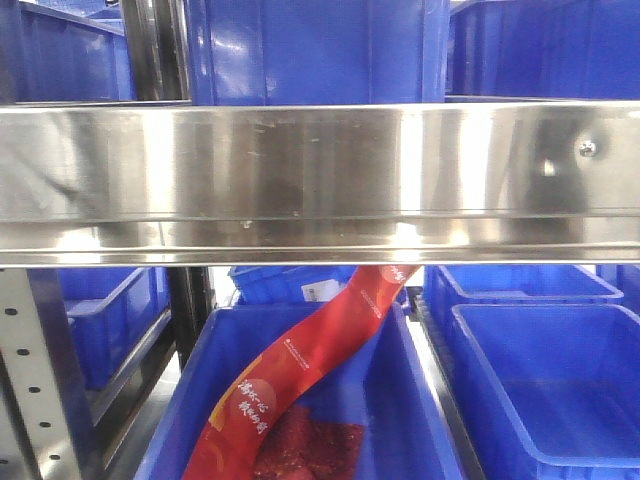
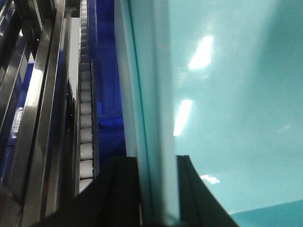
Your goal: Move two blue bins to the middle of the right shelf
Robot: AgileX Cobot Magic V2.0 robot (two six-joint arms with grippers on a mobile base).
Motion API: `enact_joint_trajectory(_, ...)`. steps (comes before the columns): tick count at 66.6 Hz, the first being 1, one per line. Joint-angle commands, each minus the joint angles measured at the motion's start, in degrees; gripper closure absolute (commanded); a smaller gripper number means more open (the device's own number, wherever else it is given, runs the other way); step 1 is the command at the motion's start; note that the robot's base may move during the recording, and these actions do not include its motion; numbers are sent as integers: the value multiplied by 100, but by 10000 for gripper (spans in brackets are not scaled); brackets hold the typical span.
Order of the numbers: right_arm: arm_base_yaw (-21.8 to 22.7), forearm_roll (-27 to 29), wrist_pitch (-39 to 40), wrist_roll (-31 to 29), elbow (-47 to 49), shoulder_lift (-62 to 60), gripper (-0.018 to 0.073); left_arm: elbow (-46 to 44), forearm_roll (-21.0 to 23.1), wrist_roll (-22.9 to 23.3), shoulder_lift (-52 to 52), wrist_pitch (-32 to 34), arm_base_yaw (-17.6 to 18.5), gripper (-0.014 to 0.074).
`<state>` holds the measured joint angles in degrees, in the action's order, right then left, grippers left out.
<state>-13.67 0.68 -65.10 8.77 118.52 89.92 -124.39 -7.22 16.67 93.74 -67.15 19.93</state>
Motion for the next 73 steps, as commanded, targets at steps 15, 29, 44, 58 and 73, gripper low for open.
enact_joint_trajectory(15,-29,292,428,-80,108,-99,727,-83,141,-19,-79,663,43,707)
enact_joint_trajectory(29,-29,292,428,-80,108,-99,727,-83,141,-19,-79,663,43,707)
enact_joint_trajectory(44,-29,292,428,-80,108,-99,727,-83,141,-19,-79,663,43,707)
enact_joint_trajectory(58,-29,292,428,-80,108,-99,727,-83,141,-19,-79,705,43,707)
enact_joint_trajectory(73,-18,292,225,266,7,75,727,-55,36,-19,-46,500,43,707)
